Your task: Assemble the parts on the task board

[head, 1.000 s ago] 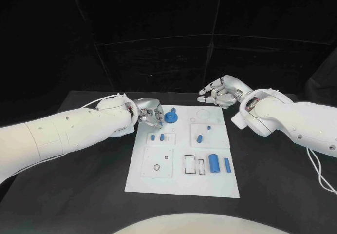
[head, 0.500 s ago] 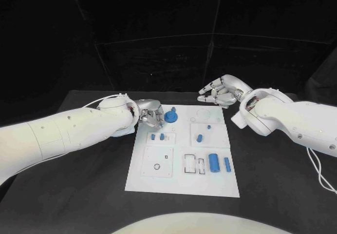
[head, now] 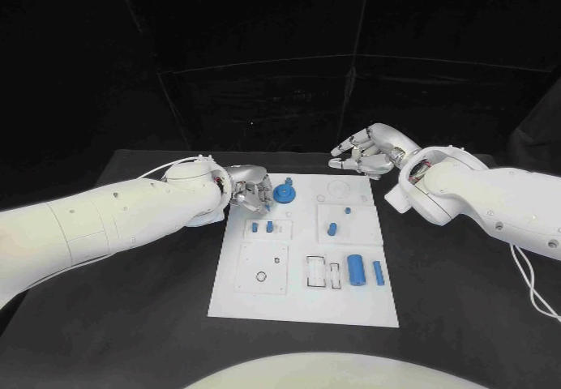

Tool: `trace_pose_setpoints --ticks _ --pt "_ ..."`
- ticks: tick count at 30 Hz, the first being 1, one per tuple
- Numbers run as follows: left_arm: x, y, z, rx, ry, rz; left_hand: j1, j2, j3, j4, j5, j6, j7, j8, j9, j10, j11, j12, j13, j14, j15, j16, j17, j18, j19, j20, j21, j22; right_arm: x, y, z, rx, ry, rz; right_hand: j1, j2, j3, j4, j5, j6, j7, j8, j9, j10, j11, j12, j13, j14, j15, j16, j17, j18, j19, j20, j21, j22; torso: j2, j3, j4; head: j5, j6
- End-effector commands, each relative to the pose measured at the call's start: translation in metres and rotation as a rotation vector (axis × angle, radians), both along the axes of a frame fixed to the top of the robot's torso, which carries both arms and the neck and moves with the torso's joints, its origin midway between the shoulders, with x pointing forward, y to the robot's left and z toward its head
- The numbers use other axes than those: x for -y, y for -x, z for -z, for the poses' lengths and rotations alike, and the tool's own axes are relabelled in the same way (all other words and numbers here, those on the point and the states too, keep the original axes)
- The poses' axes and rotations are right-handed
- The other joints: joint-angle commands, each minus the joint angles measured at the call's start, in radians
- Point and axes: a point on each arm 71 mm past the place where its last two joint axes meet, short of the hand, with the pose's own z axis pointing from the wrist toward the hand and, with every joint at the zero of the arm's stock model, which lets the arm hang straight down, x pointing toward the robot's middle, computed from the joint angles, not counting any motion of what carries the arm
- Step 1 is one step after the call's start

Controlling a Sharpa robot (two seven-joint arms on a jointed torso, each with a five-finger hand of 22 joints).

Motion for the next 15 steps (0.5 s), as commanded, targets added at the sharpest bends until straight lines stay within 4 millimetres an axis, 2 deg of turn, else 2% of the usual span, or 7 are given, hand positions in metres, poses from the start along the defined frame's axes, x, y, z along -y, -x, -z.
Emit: trace_pose_setpoints --ticks 1,7,15 --pt "-0.0001 0.0004 0.0016 -0.016 -0.011 -0.005 -0.005 -0.001 0.008 -0.001 0.000 0.008 -0.003 -0.007 0.000 0.009 0.000 -0.006 0.000 0.016 -0.005 0.001 0.000 -0.009 0.003 0.000 0.003 0.000 -0.0008 0.0001 -0.0016 0.008 -0.003 -0.008 0.002 0.011 -0.005 0.002 0.006 0.001 -0.004 0.005 0.000 -0.004 -0.003 0.004 0.000 0.021 -0.008 -0.005 0.001 0.012 -0.007 -0.002 -0.005 -0.001 0.000 -0.0005 0.0002 0.000 -0.001" --pt "-0.0001 0.0009 0.0017 -0.017 -0.009 -0.001 -0.005 -0.002 0.008 -0.003 0.000 0.022 -0.006 -0.005 0.002 0.024 -0.004 -0.006 0.002 0.015 -0.007 0.002 -0.002 -0.009 0.002 -0.001 0.004 0.002 -0.0009 0.0001 -0.0016 0.008 -0.003 -0.008 0.002 0.011 -0.005 0.002 0.006 0.001 -0.004 0.005 0.000 -0.004 -0.003 0.004 0.000 0.021 -0.008 -0.005 0.001 0.012 -0.007 -0.002 -0.005 -0.001 0.000 -0.0006 0.0014 0.000 -0.002" --pt "0.0018 0.0011 0.0020 -0.011 -0.002 0.006 -0.011 -0.008 0.005 -0.003 0.000 0.018 -0.006 -0.014 -0.001 0.020 -0.002 -0.015 0.000 0.015 -0.007 0.001 -0.006 -0.009 0.001 -0.001 0.004 0.003 -0.0012 0.0000 -0.0015 0.008 -0.003 -0.008 0.002 0.011 -0.005 0.002 0.006 0.001 -0.004 0.005 0.000 -0.004 -0.003 0.004 0.000 0.021 -0.008 -0.005 0.001 0.012 -0.007 -0.002 -0.005 -0.001 0.000 0.0002 -0.0004 0.000 -0.003"
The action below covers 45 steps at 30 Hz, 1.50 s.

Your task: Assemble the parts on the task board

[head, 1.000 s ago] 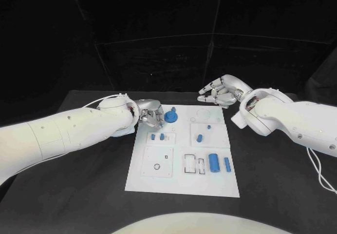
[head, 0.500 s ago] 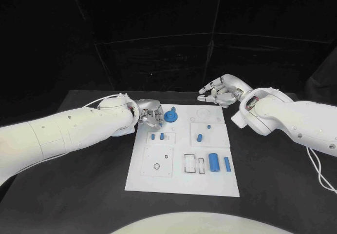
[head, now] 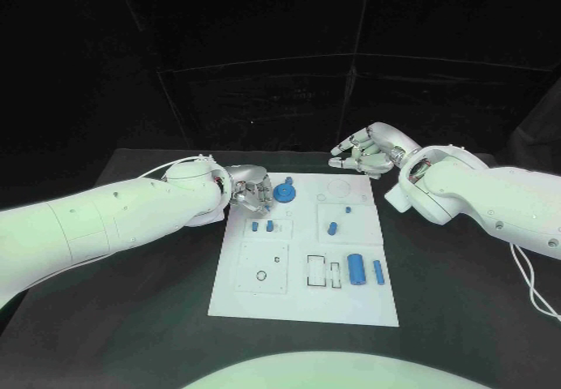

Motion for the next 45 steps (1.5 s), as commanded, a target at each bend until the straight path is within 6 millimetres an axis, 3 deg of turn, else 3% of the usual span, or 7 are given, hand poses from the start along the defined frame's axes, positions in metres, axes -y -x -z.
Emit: trace_pose_setpoints --ticks 1,19,31,34,37,42,45 --pt "0.002 0.001 0.001 -0.005 0.002 0.007 -0.011 -0.008 0.001 0.000 0.002 -0.003 0.001 -0.012 -0.003 -0.005 0.005 -0.013 -0.004 0.014 -0.006 0.001 -0.003 -0.009 0.000 -0.001 0.003 0.000 -0.001 0.000 -0.002 0.008 -0.003 -0.008 0.002 0.011 -0.005 0.002 0.006 0.001 -0.004 0.005 0.000 -0.004 -0.003 0.004 0.000 0.021 -0.008 -0.005 0.001 0.012 -0.007 -0.002 -0.005 -0.001 0.000 0.0008 -0.0009 0.000 0.000" --pt "-0.001 0.000 0.003 -0.006 0.001 -0.004 -0.051 -0.046 -0.013 0.013 0.002 -0.075 0.028 -0.076 -0.012 -0.082 0.037 -0.087 -0.011 0.004 0.019 -0.010 -0.036 -0.006 -0.015 0.019 -0.018 -0.019 0.001 0.000 -0.002 0.007 -0.002 -0.003 0.005 0.013 -0.007 0.004 0.008 0.002 -0.004 0.007 0.000 -0.008 -0.004 -0.001 -0.007 0.019 -0.009 -0.012 -0.006 0.013 -0.010 -0.002 -0.009 -0.007 0.000 0.0000 -0.0003 -0.002 0.002" --pt "-0.008 0.001 0.000 0.012 0.030 -0.021 -0.059 -0.059 -0.020 0.015 0.002 -0.095 0.032 -0.094 -0.011 -0.105 0.043 -0.106 -0.010 0.003 0.025 -0.011 -0.043 -0.003 -0.020 0.026 -0.028 -0.029 0.003 0.000 -0.001 0.004 0.001 0.004 0.006 0.014 -0.008 0.005 0.009 0.000 -0.004 0.007 0.000 -0.025 -0.003 -0.025 -0.032 0.017 -0.009 -0.020 -0.016 0.015 -0.016 -0.002 -0.015 -0.016 0.000 0.0000 -0.0004 -0.003 0.003" --pt "-0.014 0.002 -0.001 0.005 0.061 -0.028 -0.089 -0.087 -0.054 0.026 0.002 -0.105 0.035 -0.102 -0.011 -0.130 0.046 -0.118 -0.011 0.001 0.028 -0.013 -0.049 -0.001 -0.025 0.029 -0.039 -0.040 0.007 -0.002 0.000 -0.006 0.009 0.014 0.017 0.019 -0.016 0.016 0.010 -0.008 -0.001 0.006 -0.002 -0.119 -0.001 -0.173 -0.171 -0.003 -0.007 -0.082 -0.078 0.028 -0.060 -0.001 -0.062 -0.086 -0.001 -0.0007 0.0005 -0.009 0.003" --pt "-0.021 0.003 -0.004 0.003 0.098 -0.038 -0.108 -0.105 -0.120 0.044 0.002 -0.130 0.031 -0.118 -0.011 -0.174 0.047 -0.133 -0.009 -0.001 0.029 -0.014 -0.055 0.003 -0.032 0.031 -0.056 -0.057 0.014 -0.004 0.002 -0.018 0.020 0.029 0.034 0.024 -0.024 0.029 0.009 -0.014 0.002 0.009 -0.001 -0.141 0.005 -0.276 -0.257 -0.019 -0.002 -0.153 -0.143 0.039 -0.093 0.002 -0.111 -0.149 -0.002 -0.0011 0.0009 -0.007 0.005" --pt "-0.036 0.003 -0.011 -0.027 0.221 -0.101 -0.075 -0.081 -0.180 0.053 0.002 -0.129 0.037 -0.122 -0.008 -0.194 0.051 -0.127 -0.005 -0.001 0.032 -0.010 -0.058 0.005 -0.031 0.034 -0.066 -0.068 0.024 -0.007 0.005 -0.024 0.078 0.032 0.112 0.029 -0.017 0.011 -0.016 0.003 0.005 0.021 0.000 -0.144 0.007 -0.418 -0.385 -0.015 -0.002 -0.200 -0.179 0.041 -0.088 0.002 -0.134 -0.170 -0.001 0.0009 -0.0005 -0.007 0.010" --pt "-0.045 0.002 -0.018 -0.034 0.363 -0.139 -0.056 -0.055 -0.182 0.055 0.003 -0.103 0.044 -0.109 -0.003 -0.178 0.054 -0.113 -0.001 -0.003 0.034 -0.014 -0.067 0.009 -0.039 0.035 -0.085 -0.087 0.028 -0.007 0.006 -0.009 0.154 0.013 0.175 0.035 0.002 -0.011 -0.055 0.025 0.004 0.026 -0.001 -0.135 0.011 -0.500 -0.459 -0.011 -0.002 -0.214 -0.188 0.038 -0.073 0.000 -0.131 -0.161 -0.001 -0.0001 0.0001 -0.010 0.014"
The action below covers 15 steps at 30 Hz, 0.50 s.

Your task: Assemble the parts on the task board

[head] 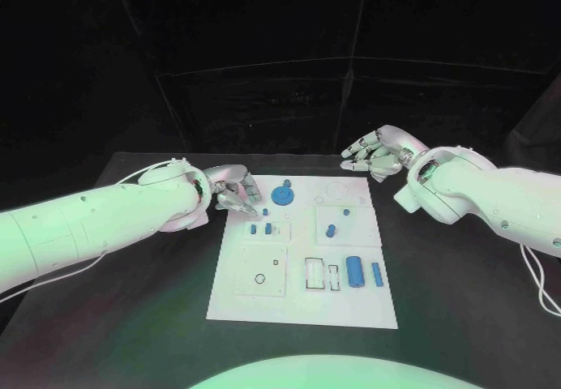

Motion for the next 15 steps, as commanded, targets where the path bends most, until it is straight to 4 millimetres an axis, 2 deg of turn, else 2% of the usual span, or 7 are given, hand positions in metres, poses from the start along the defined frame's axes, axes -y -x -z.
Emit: trace_pose_setpoints --ticks 1,3,4,5,7,11,15 --pt "-0.005 -0.001 -0.013 -0.006 0.302 -0.057 0.013 0.022 -0.004 0.003 0.003 0.035 0.008 0.016 0.006 0.017 0.007 0.015 0.003 -0.015 0.009 -0.028 -0.049 0.018 -0.029 0.006 -0.058 -0.058 0.002 0.000 0.002 0.011 0.136 -0.052 0.047 0.003 0.013 -0.022 -0.032 0.021 -0.001 0.008 0.000 0.004 0.002 -0.058 -0.051 0.007 -0.001 -0.006 -0.003 0.005 0.022 -0.003 0.005 0.015 0.000 0.0004 0.0001 -0.003 0.004" --pt "-0.010 -0.001 -0.020 -0.018 0.471 -0.079 0.015 0.037 -0.008 0.010 0.003 0.062 0.012 0.030 0.008 0.021 0.010 0.023 0.003 -0.055 0.013 -0.084 -0.143 0.037 -0.084 0.010 -0.157 -0.156 0.002 0.001 0.003 0.033 0.211 -0.076 0.077 0.005 0.027 -0.032 -0.058 0.039 -0.003 0.009 -0.001 0.021 -0.002 -0.100 -0.091 0.024 -0.002 0.030 0.034 -0.003 0.056 -0.005 0.037 0.064 0.001 0.0010 -0.0002 -0.011 0.009" --pt "-0.012 -0.001 -0.023 -0.027 0.556 -0.093 0.021 0.047 -0.012 0.012 0.002 0.066 0.011 0.032 0.007 0.016 0.012 0.024 0.001 -0.106 0.016 -0.147 -0.238 0.054 -0.142 0.013 -0.247 -0.239 0.003 0.002 0.004 0.044 0.248 -0.087 0.086 0.003 0.030 -0.035 -0.065 0.044 -0.006 0.008 -0.001 0.029 -0.002 -0.113 -0.103 0.029 -0.004 0.046 0.050 -0.007 0.068 -0.006 0.049 0.081 0.001 0.0010 -0.0007 -0.016 0.011" --pt "-0.014 0.000 -0.026 -0.038 0.636 -0.106 0.026 0.053 -0.015 0.012 0.003 0.069 0.011 0.033 0.005 0.016 0.012 0.027 0.001 -0.146 0.016 -0.200 -0.321 0.059 -0.169 0.015 -0.286 -0.272 0.002 0.003 0.005 0.056 0.285 -0.098 0.091 0.001 0.033 -0.036 -0.071 0.049 -0.006 0.005 -0.003 0.038 -0.003 -0.132 -0.120 0.032 -0.003 0.055 0.058 -0.008 0.074 -0.006 0.056 0.090 0.001 0.0015 -0.0014 -0.021 0.014" --pt "-0.017 0.001 -0.030 -0.063 0.767 -0.131 0.028 0.061 -0.022 0.015 0.002 0.070 0.008 0.033 0.002 0.030 0.009 0.040 0.003 -0.203 0.016 -0.273 -0.427 0.060 -0.194 0.017 -0.314 -0.288 0.002 0.005 0.008 0.075 0.354 -0.119 0.101 -0.003 0.038 -0.037 -0.081 0.055 -0.006 -0.001 -0.004 0.047 -0.001 -0.169 -0.153 0.034 -0.002 0.064 0.066 -0.011 0.079 -0.006 0.065 0.101 0.001 0.0008 -0.0014 -0.030 0.018" --pt "-0.019 0.003 -0.033 -0.109 0.941 -0.177 0.026 0.072 -0.030 0.023 0.003 0.071 0.004 0.034 0.000 0.076 0.001 0.070 0.010 -0.243 0.012 -0.329 -0.506 0.061 -0.209 0.015 -0.339 -0.306 0.000 0.010 0.013 0.100 0.464 -0.150 0.103 -0.009 0.040 -0.031 -0.090 0.063 -0.008 -0.009 -0.004 0.045 0.003 -0.214 -0.191 0.031 0.000 0.061 0.062 -0.010 0.076 -0.003 0.065 0.101 0.001 0.0000 -0.0009 -0.046 0.025" --pt "-0.016 0.007 -0.035 -0.151 1.047 -0.198 0.034 0.085 -0.024 0.022 0.003 0.077 0.000 0.038 0.000 0.106 -0.006 0.087 0.012 -0.250 0.007 -0.340 -0.519 0.061 -0.212 0.011 -0.353 -0.317 -0.003 0.015 0.022 0.111 0.562 -0.181 0.103 -0.017 0.040 -0.024 -0.105 0.054 -0.004 -0.028 -0.005 0.023 0.013 -0.263 -0.234 0.029 0.007 0.060 0.059 -0.009 0.071 0.002 0.062 0.096 0.000 -0.0010 -0.0018 -0.050 0.027"
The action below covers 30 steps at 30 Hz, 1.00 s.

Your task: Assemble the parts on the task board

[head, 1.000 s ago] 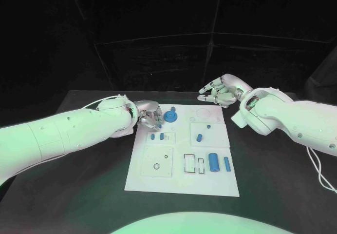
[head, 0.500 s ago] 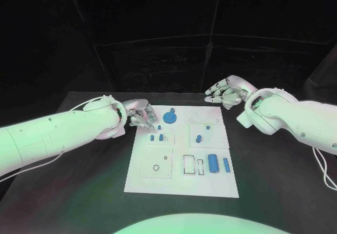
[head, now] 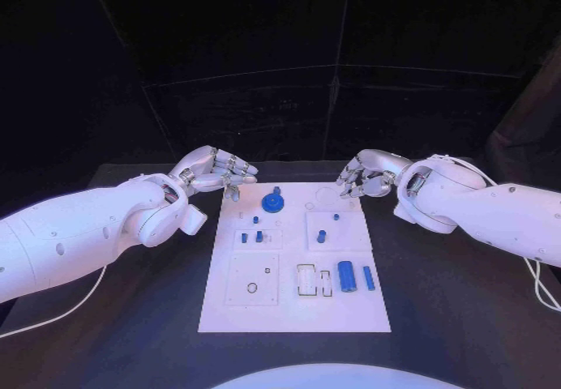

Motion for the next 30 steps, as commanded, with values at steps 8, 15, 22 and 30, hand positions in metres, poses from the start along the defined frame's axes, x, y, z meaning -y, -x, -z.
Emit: trace_pose_setpoints --ticks 8,15,22,30 --pt "0.005 0.006 -0.008 -0.065 0.332 -0.062 0.016 0.019 0.016 -0.008 0.004 0.015 -0.008 0.009 0.000 0.022 -0.007 0.010 -0.001 -0.009 -0.008 -0.013 -0.013 0.007 -0.006 -0.007 -0.016 -0.013 -0.017 0.013 0.023 0.039 0.264 -0.102 0.007 -0.010 0.004 0.007 -0.014 -0.010 0.013 -0.032 -0.001 -0.014 0.012 -0.059 -0.067 0.010 0.015 0.004 0.001 -0.009 -0.003 0.016 0.002 0.002 0.000 -0.0002 0.0008 -0.010 0.002" --pt "0.006 0.006 -0.007 -0.069 0.338 -0.064 0.021 0.020 0.022 -0.012 0.004 0.017 -0.008 0.010 -0.001 0.024 -0.008 0.011 -0.002 -0.010 -0.009 -0.015 -0.016 0.006 -0.005 -0.008 -0.018 -0.015 -0.026 0.017 0.034 -0.013 0.304 -0.130 0.015 -0.008 0.018 0.006 -0.037 -0.008 0.019 -0.047 0.000 -0.006 0.017 -0.084 -0.103 0.013 0.019 0.014 0.006 -0.011 0.004 0.020 0.012 0.015 0.000 -0.0022 0.0028 -0.009 0.002" --pt "0.004 0.004 -0.005 -0.071 0.334 -0.075 0.022 0.020 0.025 -0.013 0.005 0.016 -0.007 0.010 -0.001 0.023 -0.007 0.011 -0.003 -0.011 -0.009 -0.016 -0.018 0.006 -0.005 -0.009 -0.019 -0.017 -0.032 0.019 0.039 -0.032 0.321 -0.142 0.016 -0.004 0.025 0.007 -0.039 -0.004 0.019 -0.050 0.001 -0.002 0.017 -0.091 -0.115 0.013 0.019 0.013 0.003 -0.011 0.005 0.021 0.013 0.017 0.000 -0.0004 0.0002 -0.007 0.001" --pt "0.000 0.003 -0.004 -0.074 0.326 -0.089 0.019 0.018 0.029 -0.014 0.005 0.008 -0.002 0.007 -0.003 0.017 -0.003 0.008 -0.006 -0.012 -0.007 -0.018 -0.023 0.005 -0.005 -0.008 -0.023 -0.021 -0.034 0.018 0.041 -0.032 0.328 -0.140 0.048 0.011 0.075 -0.003 -0.051 0.019 0.017 -0.055 0.003 0.029 0.014 -0.103 -0.146 0.014 0.015 0.026 0.010 -0.013 0.012 0.018 0.025 0.033 0.001 -0.0004 0.0010 -0.010 0.000"
